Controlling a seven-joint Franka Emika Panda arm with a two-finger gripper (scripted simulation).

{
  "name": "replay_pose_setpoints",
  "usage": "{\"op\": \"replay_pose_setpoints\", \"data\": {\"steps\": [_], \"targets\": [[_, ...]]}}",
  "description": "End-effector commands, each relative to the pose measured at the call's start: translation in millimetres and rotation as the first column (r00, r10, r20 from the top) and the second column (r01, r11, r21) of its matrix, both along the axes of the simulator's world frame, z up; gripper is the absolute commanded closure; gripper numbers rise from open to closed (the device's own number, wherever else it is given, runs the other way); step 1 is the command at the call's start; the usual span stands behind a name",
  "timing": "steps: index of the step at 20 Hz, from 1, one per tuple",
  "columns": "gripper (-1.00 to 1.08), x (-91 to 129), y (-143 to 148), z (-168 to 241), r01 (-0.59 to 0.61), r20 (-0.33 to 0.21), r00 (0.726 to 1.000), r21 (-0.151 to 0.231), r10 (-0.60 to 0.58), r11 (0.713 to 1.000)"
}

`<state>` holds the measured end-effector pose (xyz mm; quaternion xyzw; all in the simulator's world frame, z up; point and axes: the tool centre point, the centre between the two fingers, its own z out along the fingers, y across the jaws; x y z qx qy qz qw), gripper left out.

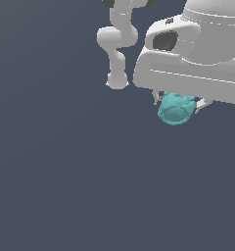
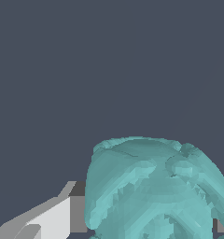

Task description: Pick up the object and move it to a goal position.

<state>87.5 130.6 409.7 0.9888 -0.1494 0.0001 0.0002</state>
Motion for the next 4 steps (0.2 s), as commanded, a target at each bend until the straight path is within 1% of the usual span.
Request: {"op": "replay_pose_setpoints", "data": {"steps": [1,4], "targets": [[1.08,1.1,0.4,1.8,0.000,0.000,1.000,0.000,0.000,1.000],[1.08,1.4,0.5,2.2,0.000,0.000,1.000,0.000,0.000,1.000]]}}
